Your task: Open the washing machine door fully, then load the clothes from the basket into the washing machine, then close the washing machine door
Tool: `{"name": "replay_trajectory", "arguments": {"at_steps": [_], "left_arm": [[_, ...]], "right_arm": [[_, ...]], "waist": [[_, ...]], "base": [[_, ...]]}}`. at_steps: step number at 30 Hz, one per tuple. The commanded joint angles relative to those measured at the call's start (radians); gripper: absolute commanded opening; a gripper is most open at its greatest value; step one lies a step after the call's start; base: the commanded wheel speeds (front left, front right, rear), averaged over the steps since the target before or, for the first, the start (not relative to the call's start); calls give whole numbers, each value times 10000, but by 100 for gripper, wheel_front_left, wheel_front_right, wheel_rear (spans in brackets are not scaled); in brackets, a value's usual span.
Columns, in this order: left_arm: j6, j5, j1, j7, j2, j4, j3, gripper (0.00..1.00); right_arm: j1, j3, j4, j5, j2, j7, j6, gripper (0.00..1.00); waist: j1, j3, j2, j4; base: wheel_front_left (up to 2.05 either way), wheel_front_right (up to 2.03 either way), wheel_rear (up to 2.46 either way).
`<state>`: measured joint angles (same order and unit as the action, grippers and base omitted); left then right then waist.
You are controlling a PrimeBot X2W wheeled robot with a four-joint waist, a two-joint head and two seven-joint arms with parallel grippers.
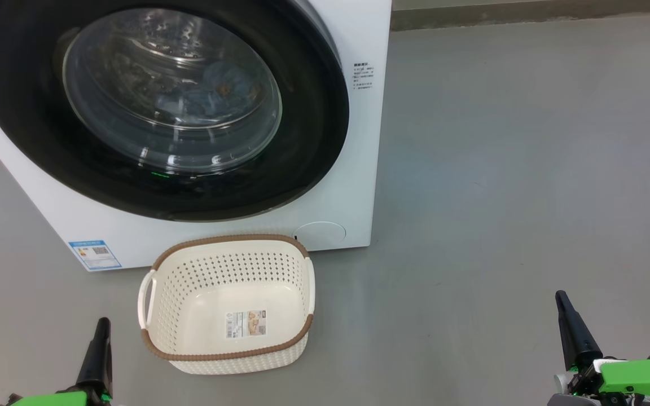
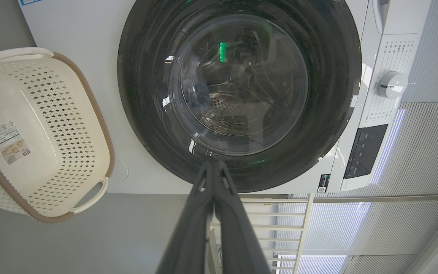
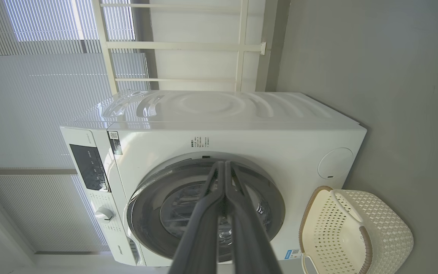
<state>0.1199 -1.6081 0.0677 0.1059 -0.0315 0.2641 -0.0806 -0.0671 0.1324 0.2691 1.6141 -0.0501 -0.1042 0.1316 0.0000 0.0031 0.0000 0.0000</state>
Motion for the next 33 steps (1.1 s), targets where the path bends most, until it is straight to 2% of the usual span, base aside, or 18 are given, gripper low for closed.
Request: {"name": "replay_trajectory", "arguments": {"at_steps": [1, 33], "left_arm": [[107, -1, 403, 76, -192, -190, -336, 0], [107, 1, 404, 78, -190, -190, -339, 0]], "right_arm": [[-405, -218, -245, -29, -30, -64, -9, 0], [-407, -201, -245, -43, -19, -78, -9, 0]], "waist": [[0, 0, 0, 0], [0, 0, 0, 0]], "base": [[0, 0, 0], [0, 0, 0]]}}
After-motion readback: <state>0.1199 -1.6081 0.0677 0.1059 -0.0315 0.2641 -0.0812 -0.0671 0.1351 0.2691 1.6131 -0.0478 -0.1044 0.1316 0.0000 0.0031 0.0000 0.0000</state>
